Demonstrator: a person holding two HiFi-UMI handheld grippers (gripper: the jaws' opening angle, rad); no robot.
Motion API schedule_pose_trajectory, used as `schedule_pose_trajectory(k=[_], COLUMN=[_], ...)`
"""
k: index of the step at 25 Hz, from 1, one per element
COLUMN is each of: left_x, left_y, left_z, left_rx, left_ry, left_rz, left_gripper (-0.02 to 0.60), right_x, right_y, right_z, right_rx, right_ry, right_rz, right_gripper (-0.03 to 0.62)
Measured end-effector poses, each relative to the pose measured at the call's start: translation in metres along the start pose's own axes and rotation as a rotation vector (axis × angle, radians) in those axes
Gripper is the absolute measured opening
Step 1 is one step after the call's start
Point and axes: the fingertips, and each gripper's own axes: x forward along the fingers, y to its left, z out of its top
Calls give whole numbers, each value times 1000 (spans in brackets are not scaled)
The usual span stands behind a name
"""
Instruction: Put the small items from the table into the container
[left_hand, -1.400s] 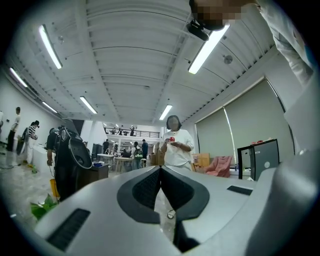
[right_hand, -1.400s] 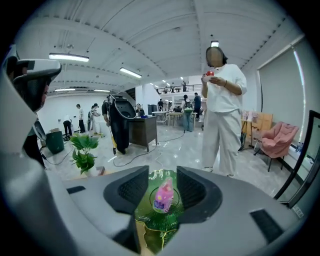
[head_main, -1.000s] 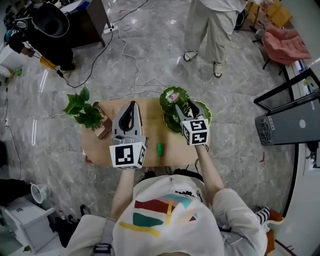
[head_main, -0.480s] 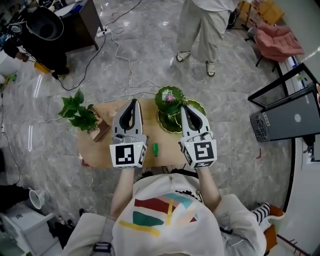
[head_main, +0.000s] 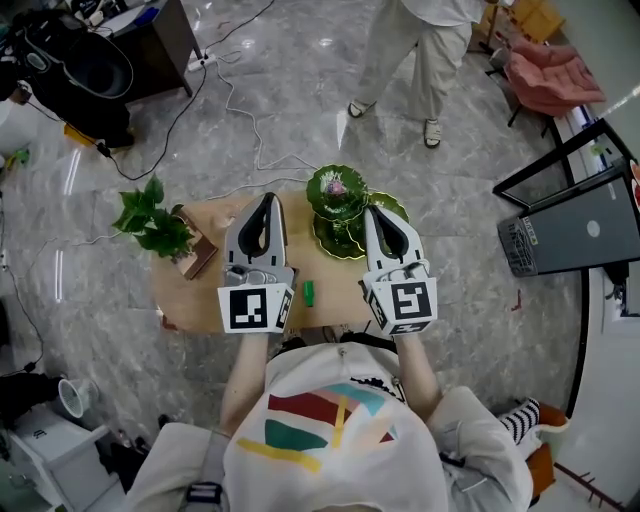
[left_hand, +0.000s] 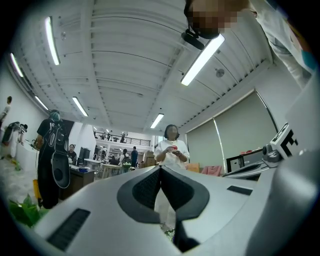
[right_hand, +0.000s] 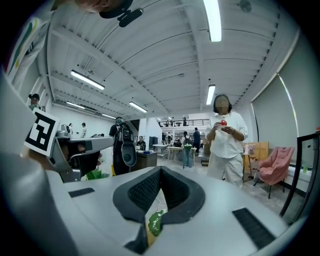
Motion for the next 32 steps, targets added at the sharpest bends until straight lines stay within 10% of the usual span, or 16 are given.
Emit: schedule_pose_trajectory(k=[18, 20, 32], left_x=[-19, -26, -86], left_y=[15, 15, 40], left_z=[-20, -34, -210], left_rx=[-3, -1, -16], left_ry=[68, 110, 396], left_rz=[75, 84, 131], left_gripper=[8, 8, 8], right_x=[-6, -6, -14], right_y=[16, 22, 119], right_z=[-12, -31, -371], right_rx=[142, 220, 498], right_ry=[-25, -3, 672], right_rz=[46, 46, 101], right_gripper=[24, 237, 250])
